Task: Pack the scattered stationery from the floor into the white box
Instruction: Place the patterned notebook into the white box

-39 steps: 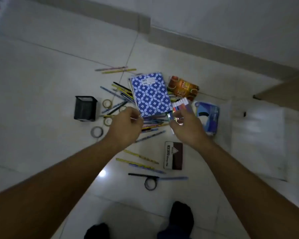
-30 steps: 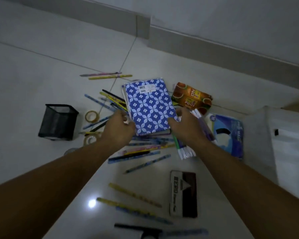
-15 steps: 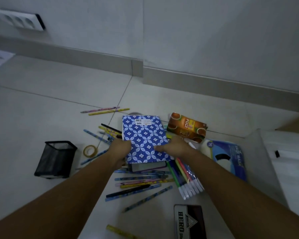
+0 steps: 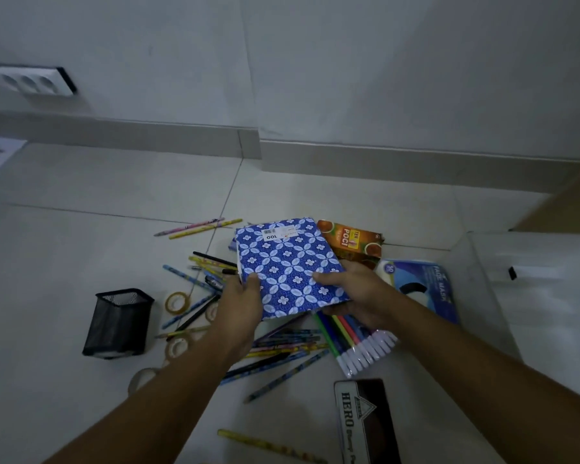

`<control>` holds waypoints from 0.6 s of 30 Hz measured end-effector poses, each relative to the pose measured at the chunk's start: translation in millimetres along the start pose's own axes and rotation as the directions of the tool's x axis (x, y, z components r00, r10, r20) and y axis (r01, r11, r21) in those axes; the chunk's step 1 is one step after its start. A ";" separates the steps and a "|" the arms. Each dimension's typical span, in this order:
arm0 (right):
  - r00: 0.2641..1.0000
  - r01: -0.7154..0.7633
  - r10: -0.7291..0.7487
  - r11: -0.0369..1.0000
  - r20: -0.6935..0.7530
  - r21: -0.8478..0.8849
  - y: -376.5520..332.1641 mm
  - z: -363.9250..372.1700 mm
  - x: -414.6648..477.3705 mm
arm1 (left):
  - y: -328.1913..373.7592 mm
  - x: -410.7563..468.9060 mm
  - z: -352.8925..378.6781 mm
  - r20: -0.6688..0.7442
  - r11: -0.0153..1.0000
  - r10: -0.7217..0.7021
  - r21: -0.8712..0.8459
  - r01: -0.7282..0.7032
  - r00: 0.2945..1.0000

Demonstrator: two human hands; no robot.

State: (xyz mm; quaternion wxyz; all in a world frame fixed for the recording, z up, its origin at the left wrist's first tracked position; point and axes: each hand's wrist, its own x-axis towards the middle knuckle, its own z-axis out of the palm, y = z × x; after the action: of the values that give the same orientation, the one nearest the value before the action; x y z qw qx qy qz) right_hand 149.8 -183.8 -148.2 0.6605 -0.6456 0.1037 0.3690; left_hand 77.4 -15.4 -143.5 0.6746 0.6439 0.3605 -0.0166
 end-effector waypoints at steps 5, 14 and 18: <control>0.975 0.209 -0.194 0.968 -0.111 0.139 11.3 -28.0 -49.4 | 5.9 -43.0 28.5 0.043 0.968 0.222 0.115 -0.225 0.974; 0.774 0.505 -0.447 0.863 -0.449 0.011 16.8 -121.6 -165.0 | 17.2 -102.6 111.9 0.245 0.902 0.413 0.025 -0.432 0.877; 0.676 0.518 -0.453 0.853 -0.581 -0.064 34.6 -164.4 -209.6 | 7.2 -124.8 153.7 0.354 0.876 0.450 0.005 -0.483 0.820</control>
State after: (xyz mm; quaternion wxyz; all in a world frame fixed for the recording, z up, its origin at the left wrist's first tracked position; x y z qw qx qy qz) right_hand 36.2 -414.5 -70.3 0.7046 -0.6941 0.1425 -0.0388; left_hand 60.1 -204.7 -87.7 0.6790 0.7307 0.0677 0.0205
